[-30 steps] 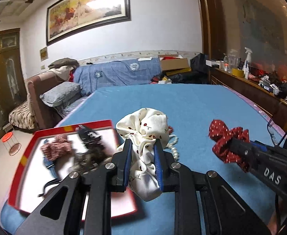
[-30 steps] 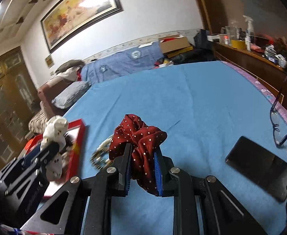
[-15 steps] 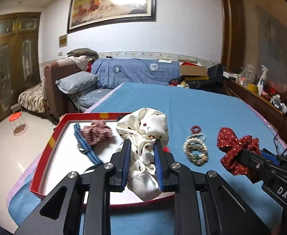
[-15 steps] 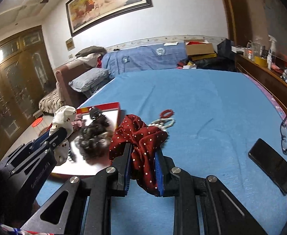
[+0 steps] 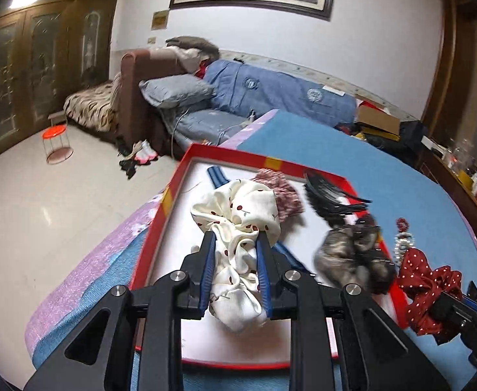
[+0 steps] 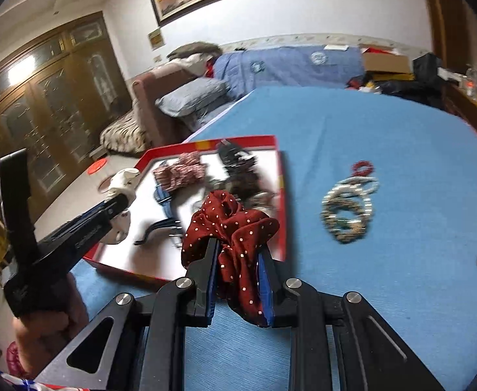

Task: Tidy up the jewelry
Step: 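Carry both scrunchies over the tray with the left and right tools, then open both tools to release the scrunchies into the tray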

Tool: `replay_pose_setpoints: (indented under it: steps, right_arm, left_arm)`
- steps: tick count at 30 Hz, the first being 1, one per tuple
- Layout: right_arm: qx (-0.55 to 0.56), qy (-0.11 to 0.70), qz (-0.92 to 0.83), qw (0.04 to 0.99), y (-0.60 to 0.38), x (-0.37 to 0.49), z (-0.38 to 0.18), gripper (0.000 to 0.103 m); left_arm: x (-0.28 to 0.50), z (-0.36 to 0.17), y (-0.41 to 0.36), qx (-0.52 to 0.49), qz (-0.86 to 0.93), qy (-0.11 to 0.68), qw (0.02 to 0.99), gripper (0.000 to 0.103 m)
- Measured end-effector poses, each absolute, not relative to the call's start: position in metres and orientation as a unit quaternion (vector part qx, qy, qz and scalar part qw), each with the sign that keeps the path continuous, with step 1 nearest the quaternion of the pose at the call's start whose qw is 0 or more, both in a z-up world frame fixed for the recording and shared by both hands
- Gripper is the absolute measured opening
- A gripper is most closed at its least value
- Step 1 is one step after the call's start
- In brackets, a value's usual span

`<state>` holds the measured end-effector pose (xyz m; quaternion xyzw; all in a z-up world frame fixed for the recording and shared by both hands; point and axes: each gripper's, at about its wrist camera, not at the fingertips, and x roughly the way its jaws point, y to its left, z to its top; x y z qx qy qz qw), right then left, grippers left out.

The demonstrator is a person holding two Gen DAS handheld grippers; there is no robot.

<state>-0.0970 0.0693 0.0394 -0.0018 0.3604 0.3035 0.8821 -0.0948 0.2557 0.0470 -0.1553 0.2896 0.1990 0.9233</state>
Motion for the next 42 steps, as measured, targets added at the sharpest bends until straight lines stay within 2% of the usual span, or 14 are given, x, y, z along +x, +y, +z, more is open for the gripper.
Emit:
replay_pose_setpoints:
  steps: [16, 18, 21, 23, 25, 27, 35, 42]
  right_arm:
    - [-0.031, 0.403, 0.322, 0.856, 0.143, -0.060, -0.005, 0.026]
    - [-0.036, 0.403, 0.319, 0.857, 0.145, -0.060, -0.007, 0.028]
    - [-0.043, 0.404, 0.318, 0.856, 0.145, -0.063, -0.009, 0.031]
    - [-0.047, 0.406, 0.320, 0.855, 0.144, -0.065, -0.009, 0.037]
    - [-0.049, 0.406, 0.324, 0.853, 0.142, -0.068, -0.007, 0.048]
    - [-0.051, 0.397, 0.324, 0.857, 0.137, -0.071, -0.002, 0.049]
    - [-0.017, 0.377, 0.339, 0.862, 0.105, -0.080, 0.019, 0.049]
    - [0.063, 0.361, 0.323, 0.873, 0.044, -0.066, 0.036, 0.049]
  left_arm:
    - [-0.073, 0.021, 0.276, -0.200, 0.166, 0.342, 0.903, 0.022]
    - [-0.070, 0.019, 0.275, -0.199, 0.159, 0.349, 0.902, 0.032]
    - [-0.068, 0.019, 0.275, -0.196, 0.154, 0.350, 0.903, 0.039]
    - [-0.069, 0.020, 0.273, -0.191, 0.153, 0.348, 0.905, 0.043]
    - [-0.068, 0.021, 0.271, -0.189, 0.151, 0.348, 0.906, 0.047]
    - [-0.069, 0.023, 0.269, -0.187, 0.153, 0.344, 0.907, 0.051]
    - [-0.077, 0.039, 0.260, -0.182, 0.159, 0.330, 0.913, 0.051]
    - [-0.075, 0.052, 0.232, -0.156, 0.138, 0.323, 0.923, 0.051]
